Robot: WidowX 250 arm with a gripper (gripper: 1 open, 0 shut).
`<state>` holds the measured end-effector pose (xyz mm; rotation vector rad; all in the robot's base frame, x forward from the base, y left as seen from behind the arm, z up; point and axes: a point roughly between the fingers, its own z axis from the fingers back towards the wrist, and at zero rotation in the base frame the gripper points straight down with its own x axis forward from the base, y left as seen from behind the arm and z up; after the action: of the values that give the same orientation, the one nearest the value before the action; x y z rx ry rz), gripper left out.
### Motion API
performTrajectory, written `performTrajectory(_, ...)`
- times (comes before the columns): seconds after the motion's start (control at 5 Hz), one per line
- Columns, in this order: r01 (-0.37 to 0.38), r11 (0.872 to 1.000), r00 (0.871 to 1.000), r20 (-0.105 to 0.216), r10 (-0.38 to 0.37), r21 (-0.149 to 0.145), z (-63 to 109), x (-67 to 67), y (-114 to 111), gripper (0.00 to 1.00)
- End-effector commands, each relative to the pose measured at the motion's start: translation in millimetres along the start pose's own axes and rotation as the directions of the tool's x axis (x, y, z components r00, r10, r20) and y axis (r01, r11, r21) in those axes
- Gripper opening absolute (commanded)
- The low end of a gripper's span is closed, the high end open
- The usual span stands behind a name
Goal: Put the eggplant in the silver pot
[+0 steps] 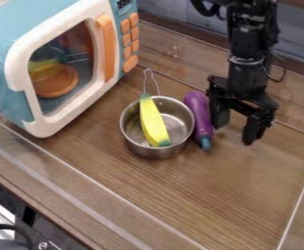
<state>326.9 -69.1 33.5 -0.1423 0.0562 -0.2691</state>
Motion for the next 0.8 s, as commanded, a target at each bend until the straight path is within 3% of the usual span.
performTrajectory(0.0, 0.002, 1.000, 0.997, 0.080, -0.003, 0.006, 17.0, 16.0, 5.9, 1.00)
performTrajectory(0.4, 0.014, 1.000, 0.997, 0.082, -0.015, 0.002, 10.3, 8.0, 38.5, 1.00)
performTrajectory(0.6, -0.088, 0.996, 0.991, 0.102, 0.088, -0.002, 4.7, 4.9, 35.5, 1.00)
